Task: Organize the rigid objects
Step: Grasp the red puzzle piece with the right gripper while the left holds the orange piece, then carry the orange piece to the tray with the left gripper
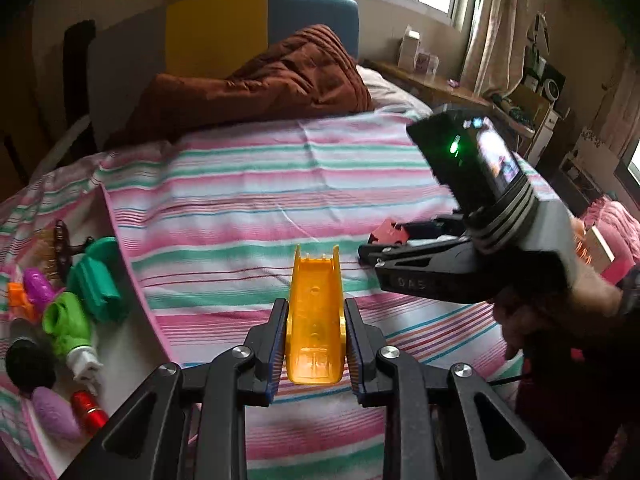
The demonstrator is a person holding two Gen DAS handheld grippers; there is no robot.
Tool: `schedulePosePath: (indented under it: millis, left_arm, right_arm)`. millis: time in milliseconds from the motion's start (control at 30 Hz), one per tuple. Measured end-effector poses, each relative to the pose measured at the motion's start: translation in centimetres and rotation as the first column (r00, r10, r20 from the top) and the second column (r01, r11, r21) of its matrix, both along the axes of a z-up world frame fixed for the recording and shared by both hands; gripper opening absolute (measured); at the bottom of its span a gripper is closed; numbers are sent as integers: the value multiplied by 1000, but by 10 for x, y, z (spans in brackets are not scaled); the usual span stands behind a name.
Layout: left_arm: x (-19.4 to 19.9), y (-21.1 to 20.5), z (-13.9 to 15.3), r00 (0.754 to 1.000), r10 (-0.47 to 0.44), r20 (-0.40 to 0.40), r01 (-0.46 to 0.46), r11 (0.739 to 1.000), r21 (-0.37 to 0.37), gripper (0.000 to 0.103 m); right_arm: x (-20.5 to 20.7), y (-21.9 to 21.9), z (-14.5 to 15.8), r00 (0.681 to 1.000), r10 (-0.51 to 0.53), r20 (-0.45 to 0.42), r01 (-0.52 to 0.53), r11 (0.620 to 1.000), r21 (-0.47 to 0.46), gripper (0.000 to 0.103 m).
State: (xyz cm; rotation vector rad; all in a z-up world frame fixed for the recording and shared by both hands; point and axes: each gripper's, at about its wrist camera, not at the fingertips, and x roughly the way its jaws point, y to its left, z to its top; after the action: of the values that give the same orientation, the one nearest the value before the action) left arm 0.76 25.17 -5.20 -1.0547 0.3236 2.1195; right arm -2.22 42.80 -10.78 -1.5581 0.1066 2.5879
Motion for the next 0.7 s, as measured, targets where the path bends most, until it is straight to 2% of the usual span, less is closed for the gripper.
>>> schedulePosePath:
  millis: [367, 700]
  left_arm:
    - [-4, -44, 30, 997, 75, -34, -73, 996, 54, 26]
    - [-10, -80, 33, 988, 151, -18, -149, 986, 72, 26]
  right_arm:
    - [0, 1, 0, 1000, 7, -17, -7, 1000, 11, 48]
    - [1, 2, -1, 999, 20, -30, -19, 1000, 25, 48]
